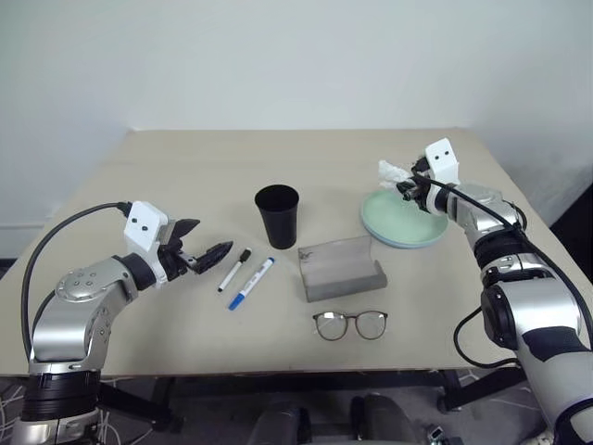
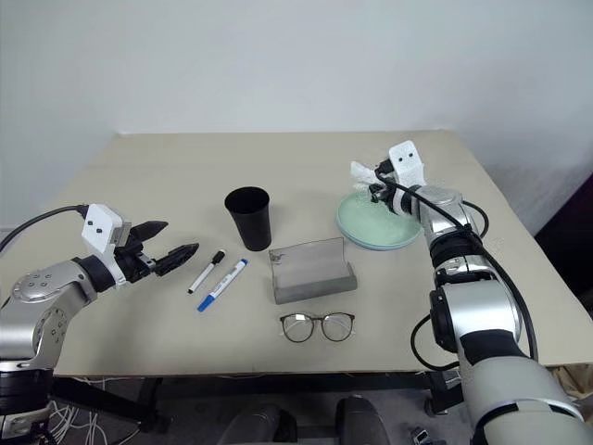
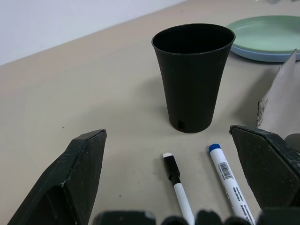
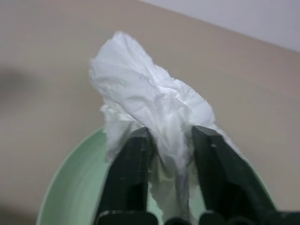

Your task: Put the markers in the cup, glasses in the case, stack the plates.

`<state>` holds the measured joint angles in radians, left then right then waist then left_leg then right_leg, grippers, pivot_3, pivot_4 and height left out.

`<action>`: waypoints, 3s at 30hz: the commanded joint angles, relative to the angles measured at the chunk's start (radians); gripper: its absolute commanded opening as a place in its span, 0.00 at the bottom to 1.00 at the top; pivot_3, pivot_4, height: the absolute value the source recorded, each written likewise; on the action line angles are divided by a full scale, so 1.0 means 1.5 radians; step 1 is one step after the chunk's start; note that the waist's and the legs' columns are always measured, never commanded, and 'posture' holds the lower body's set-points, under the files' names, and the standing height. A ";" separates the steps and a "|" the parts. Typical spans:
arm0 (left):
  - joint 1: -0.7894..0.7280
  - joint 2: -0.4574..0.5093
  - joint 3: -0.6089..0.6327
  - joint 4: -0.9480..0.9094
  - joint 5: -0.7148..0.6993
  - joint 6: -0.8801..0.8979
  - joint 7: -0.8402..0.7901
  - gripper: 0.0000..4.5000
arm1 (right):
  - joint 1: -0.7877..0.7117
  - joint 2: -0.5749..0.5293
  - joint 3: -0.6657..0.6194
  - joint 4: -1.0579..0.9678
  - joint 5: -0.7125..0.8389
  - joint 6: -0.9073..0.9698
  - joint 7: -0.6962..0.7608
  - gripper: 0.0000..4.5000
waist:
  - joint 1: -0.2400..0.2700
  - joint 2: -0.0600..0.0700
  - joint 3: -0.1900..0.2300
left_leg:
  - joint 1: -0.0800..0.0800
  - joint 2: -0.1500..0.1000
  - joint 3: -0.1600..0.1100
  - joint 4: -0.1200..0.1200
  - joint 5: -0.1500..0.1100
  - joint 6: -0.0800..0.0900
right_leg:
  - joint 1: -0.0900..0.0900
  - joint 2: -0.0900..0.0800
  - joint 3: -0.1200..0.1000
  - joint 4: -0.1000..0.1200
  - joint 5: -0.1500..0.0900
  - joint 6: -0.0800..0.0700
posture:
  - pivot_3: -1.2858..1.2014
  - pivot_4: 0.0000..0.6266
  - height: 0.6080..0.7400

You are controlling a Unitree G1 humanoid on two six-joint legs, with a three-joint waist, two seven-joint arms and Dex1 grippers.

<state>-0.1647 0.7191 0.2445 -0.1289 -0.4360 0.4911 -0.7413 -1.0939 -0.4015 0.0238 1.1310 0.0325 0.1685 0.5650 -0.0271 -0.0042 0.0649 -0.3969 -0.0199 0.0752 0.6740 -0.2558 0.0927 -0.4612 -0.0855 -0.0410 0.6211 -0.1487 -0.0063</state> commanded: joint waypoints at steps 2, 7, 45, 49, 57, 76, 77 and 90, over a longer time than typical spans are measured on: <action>-0.011 0.010 0.006 -0.019 0.007 -0.008 0.002 1.00 | -0.034 -0.020 -0.019 -0.001 -0.009 -0.042 -0.022 0.71 | -0.003 0.000 0.000 | 0.000 0.000 0.000 0.000 0.000 0.001 | 0.000 0.000 0.000 0.000 -0.001 0.002 | 0.52 0.00 0.99; -0.027 0.007 -0.006 -0.012 0.010 -0.006 -0.004 1.00 | -0.030 -0.047 -0.027 -0.022 0.001 -0.042 0.022 0.99 | -0.005 0.000 0.000 | 0.001 0.000 0.000 0.001 -0.001 0.003 | 0.001 0.000 0.000 0.000 -0.002 0.003 | 0.52 0.00 0.99; -0.316 -0.177 -0.453 0.106 0.076 0.076 -0.312 1.00 | 0.194 -0.179 0.034 -0.441 0.063 0.099 0.478 0.99 | 0.004 0.000 0.000 | 0.000 0.000 -0.001 0.008 -0.001 0.007 | 0.004 0.000 0.000 0.000 -0.001 0.005 | 0.52 0.00 0.99; -0.323 -0.186 -0.470 0.144 0.098 0.053 -0.328 1.00 | 0.206 -0.187 0.034 -0.455 0.065 0.105 0.480 0.99 | 0.004 0.000 0.000 | 0.000 0.000 -0.001 0.008 -0.001 0.007 | 0.004 0.000 0.000 0.000 -0.001 0.005 | 0.52 0.00 0.99; -0.330 -0.199 -0.495 0.203 0.139 0.009 -0.356 1.00 | 0.218 -0.195 0.035 -0.469 0.070 0.111 0.471 0.99 | 0.004 0.000 0.000 | 0.000 0.000 -0.001 0.008 -0.001 0.007 | 0.004 0.000 0.000 0.000 -0.001 0.005 | 0.52 0.00 0.99; -0.323 -0.236 -0.491 0.234 0.179 -0.021 -0.348 0.49 | 0.234 -0.194 0.034 -0.483 0.070 0.118 0.447 1.00 | 0.005 0.000 0.000 | -0.001 0.000 -0.002 0.008 -0.001 0.007 | 0.004 0.000 0.000 0.000 -0.001 0.005 | 0.52 0.00 0.99; -0.323 -0.236 -0.491 0.234 0.179 -0.021 -0.349 0.49 | 0.234 -0.194 0.034 -0.483 0.070 0.118 0.447 1.00 | 0.005 0.000 0.000 | -0.001 0.000 -0.002 0.008 -0.001 0.007 | 0.004 0.000 0.000 0.000 -0.001 0.005 | 0.52 0.00 0.99; -0.318 -0.241 -0.497 0.228 0.179 -0.013 -0.359 0.35 | 0.235 -0.195 0.035 -0.481 0.068 0.117 0.438 1.00 | 0.005 0.000 0.000 | -0.001 0.000 -0.002 0.008 -0.001 0.008 | 0.004 0.000 0.000 0.000 -0.001 0.005 | 0.52 0.00 0.99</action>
<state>-0.6331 0.3568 -0.5068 0.2383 -0.1675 0.4774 -1.2705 -0.7308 -0.6793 0.0962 0.4425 0.1190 0.3475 1.2254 -0.0194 -0.0046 0.0654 -0.3980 -0.0200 0.0726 0.6865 -0.2574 0.1042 -0.4558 -0.0857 -0.0407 0.6213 -0.1502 0.0016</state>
